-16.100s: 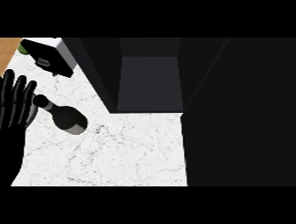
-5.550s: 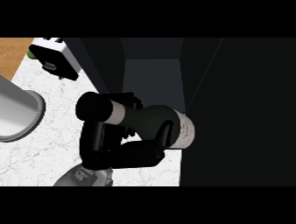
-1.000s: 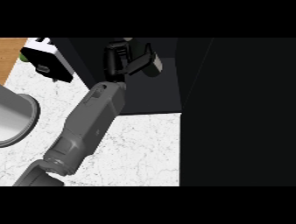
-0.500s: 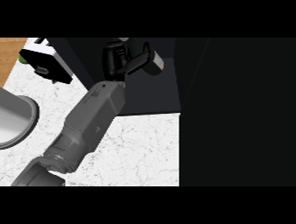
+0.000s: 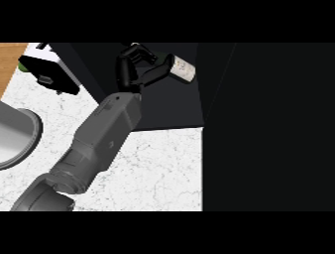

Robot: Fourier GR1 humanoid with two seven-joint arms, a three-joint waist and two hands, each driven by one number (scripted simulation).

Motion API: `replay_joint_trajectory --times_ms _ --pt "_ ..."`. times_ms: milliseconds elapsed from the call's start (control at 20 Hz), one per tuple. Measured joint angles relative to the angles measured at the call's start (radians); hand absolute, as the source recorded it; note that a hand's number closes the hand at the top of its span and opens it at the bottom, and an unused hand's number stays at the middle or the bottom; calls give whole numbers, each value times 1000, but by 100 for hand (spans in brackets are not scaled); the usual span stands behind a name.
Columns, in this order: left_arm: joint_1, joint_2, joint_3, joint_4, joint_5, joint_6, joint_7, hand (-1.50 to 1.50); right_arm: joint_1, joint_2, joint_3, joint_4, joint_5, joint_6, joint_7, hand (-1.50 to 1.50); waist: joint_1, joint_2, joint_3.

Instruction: Pick up the wine, place it into the cabinet and close the cabinet

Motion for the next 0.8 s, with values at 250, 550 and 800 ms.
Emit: replay_joint_trajectory --times_ms 250,550,800 --pt "-20 3 3 45 -17 26 14 -150 5 -1 -7 1 0 -1 -5 -150 -2 2 -1" --pt "-17 3 -5 83 -46 53 0 -150 1 10 11 3 1 -7 -14 -150 -7 7 -2" --pt "-8 0 -3 98 -60 70 -13 -150 14 5 5 8 -1 13 -28 -150 -8 10 -3"
